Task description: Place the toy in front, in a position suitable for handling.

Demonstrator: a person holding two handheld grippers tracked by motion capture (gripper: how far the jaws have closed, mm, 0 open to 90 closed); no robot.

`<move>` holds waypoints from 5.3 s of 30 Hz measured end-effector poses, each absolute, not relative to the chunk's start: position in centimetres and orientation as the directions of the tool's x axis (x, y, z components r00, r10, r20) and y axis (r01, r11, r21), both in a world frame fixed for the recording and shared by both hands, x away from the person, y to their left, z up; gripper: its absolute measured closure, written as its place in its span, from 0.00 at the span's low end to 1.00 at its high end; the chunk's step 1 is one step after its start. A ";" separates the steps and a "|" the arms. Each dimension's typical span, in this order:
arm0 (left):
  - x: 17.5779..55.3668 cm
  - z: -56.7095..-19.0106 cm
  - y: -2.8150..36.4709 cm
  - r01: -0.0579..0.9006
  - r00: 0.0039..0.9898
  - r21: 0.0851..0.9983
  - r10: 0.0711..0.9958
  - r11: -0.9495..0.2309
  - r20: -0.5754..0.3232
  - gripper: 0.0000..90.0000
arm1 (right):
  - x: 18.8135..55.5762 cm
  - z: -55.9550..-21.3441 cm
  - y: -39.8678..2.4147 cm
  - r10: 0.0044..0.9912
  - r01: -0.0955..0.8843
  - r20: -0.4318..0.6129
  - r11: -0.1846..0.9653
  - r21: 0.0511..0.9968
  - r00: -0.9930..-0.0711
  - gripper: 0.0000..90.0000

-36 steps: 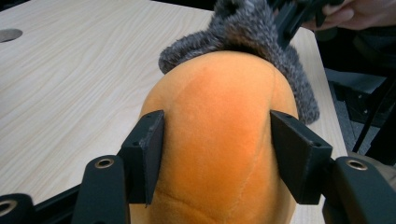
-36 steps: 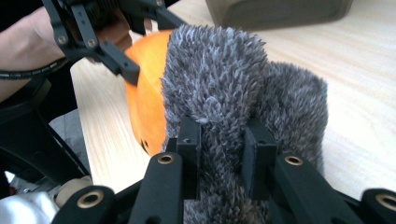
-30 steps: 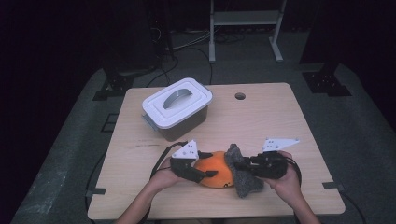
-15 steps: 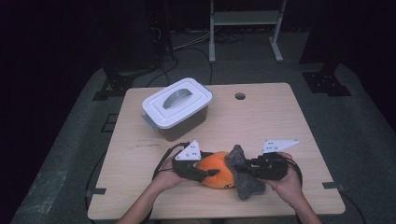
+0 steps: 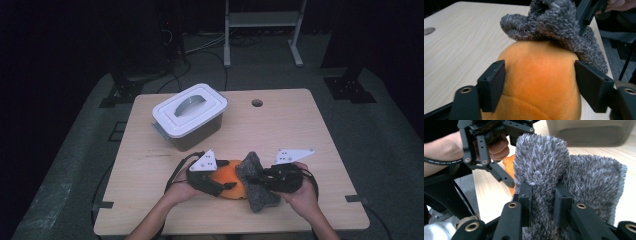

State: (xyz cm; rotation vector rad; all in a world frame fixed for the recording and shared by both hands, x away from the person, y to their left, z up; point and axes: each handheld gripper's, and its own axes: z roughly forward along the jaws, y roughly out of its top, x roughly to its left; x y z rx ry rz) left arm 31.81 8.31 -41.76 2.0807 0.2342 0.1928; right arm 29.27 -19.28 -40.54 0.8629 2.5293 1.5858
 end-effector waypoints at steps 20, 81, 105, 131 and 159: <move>32.3 -41.9 9.4 0.122 0.975 0.857 0.222 -0.501 -0.009 0.32 | 30.0 -41.4 -19.9 0.482 0.493 0.325 0.278 0.824 -0.814 0.79; 31.6 -41.1 9.3 0.125 0.985 0.833 0.168 -0.540 -0.038 0.18 | 29.7 -42.3 -19.5 0.439 0.506 0.351 0.310 0.805 -0.827 0.78; 31.5 -42.5 8.0 0.138 0.985 0.811 0.167 -0.568 -0.051 0.20 | 28.8 -41.6 -17.7 0.382 0.438 0.299 0.356 0.826 -0.875 0.77; 32.1 -41.9 8.8 0.147 0.978 0.823 0.208 -0.548 -0.036 0.11 | 29.4 -42.3 -19.3 0.453 0.476 0.297 0.357 0.804 -0.841 0.78; 32.7 -42.7 10.3 0.163 0.980 0.824 0.183 -0.542 -0.074 0.31 | 30.5 -42.5 -20.0 0.450 0.534 0.394 0.244 0.809 -0.802 0.78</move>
